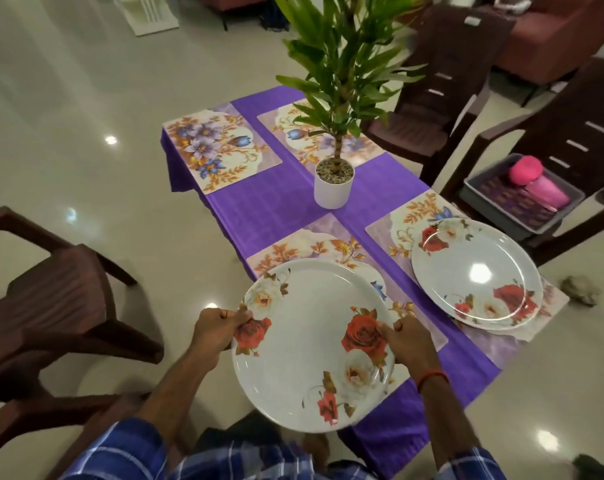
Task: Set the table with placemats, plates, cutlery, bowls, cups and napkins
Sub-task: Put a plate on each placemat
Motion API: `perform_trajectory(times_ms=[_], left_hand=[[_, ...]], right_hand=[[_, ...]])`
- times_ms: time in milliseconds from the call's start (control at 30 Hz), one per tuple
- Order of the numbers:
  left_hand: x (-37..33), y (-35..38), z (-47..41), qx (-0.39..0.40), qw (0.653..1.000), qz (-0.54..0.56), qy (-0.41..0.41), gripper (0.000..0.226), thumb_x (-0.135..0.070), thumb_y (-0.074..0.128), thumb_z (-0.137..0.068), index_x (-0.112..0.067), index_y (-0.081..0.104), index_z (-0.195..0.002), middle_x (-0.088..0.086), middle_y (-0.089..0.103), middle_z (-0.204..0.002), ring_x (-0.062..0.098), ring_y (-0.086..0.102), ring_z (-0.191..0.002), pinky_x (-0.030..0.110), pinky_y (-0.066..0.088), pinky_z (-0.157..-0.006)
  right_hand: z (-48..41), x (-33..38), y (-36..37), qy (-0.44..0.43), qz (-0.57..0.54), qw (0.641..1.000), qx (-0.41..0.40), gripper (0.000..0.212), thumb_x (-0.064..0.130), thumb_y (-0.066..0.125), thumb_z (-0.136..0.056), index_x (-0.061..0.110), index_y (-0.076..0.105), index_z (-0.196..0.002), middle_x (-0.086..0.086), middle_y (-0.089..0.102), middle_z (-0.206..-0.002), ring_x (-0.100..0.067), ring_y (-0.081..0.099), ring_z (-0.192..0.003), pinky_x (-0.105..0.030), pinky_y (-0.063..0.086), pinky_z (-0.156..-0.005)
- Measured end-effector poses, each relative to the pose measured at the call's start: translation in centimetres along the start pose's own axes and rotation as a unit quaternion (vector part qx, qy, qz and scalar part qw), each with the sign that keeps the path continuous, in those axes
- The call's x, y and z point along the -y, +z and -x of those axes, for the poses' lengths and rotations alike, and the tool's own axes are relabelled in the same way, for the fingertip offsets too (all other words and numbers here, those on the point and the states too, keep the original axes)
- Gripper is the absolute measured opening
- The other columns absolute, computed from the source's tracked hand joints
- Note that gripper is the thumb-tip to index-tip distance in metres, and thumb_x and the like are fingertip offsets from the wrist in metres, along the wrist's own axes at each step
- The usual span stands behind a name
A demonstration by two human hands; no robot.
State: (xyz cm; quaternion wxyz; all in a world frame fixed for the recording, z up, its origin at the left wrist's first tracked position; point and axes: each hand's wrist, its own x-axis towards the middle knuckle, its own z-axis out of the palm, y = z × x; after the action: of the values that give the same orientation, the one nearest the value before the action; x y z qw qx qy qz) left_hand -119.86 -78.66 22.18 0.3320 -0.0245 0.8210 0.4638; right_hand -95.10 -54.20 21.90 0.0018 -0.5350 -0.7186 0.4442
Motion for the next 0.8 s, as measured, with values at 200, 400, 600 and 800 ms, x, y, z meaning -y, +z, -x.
perform_trajectory(times_ms=[200,400,600,800], left_hand=[[-2.2,1.1,-5.0,0.038,0.997,-0.071,0.001,0.039,-0.029,0.09,-0.078,0.006,0.073,-0.073,0.021,0.074,-0.072,0.041,0.073,-0.07,0.055,0.063,-0.072],[-5.4,2.6,-10.6,0.096,0.985,-0.139,0.018,0.031,-0.031,0.09,-0.076,-0.005,0.072,-0.074,0.008,0.074,-0.069,0.023,0.073,-0.064,0.041,0.065,-0.067],[-7.8,4.4,-14.9,0.155,0.967,-0.201,0.039,0.026,-0.033,0.088,-0.079,-0.014,0.07,-0.074,0.002,0.073,-0.073,0.021,0.074,-0.071,0.042,0.065,-0.068],[-9.7,5.9,-18.1,0.202,0.943,-0.258,0.052,0.029,-0.037,0.086,-0.081,-0.01,0.075,-0.077,0.003,0.075,-0.068,0.021,0.074,-0.062,0.04,0.063,-0.061]], right_hand=[[-2.5,-0.3,0.9,0.061,0.001,0.998,-0.023,0.026,0.038,0.069,-0.093,0.013,0.068,-0.089,-0.005,0.071,-0.085,-0.017,0.063,-0.075,-0.028,0.044,-0.064],[-5.6,0.2,1.9,0.113,0.019,0.992,-0.05,0.031,0.046,0.067,-0.09,0.017,0.073,-0.1,-0.001,0.07,-0.094,-0.024,0.064,-0.091,-0.034,0.048,-0.081],[-8.2,0.1,2.5,0.177,0.041,0.981,-0.068,0.039,0.046,0.064,-0.092,0.01,0.073,-0.102,-0.013,0.072,-0.102,-0.032,0.064,-0.094,-0.035,0.046,-0.079],[-9.5,0.5,2.3,0.202,0.032,0.974,-0.098,0.037,0.044,0.067,-0.091,0.008,0.071,-0.096,-0.014,0.073,-0.097,-0.034,0.066,-0.091,-0.036,0.049,-0.077]])
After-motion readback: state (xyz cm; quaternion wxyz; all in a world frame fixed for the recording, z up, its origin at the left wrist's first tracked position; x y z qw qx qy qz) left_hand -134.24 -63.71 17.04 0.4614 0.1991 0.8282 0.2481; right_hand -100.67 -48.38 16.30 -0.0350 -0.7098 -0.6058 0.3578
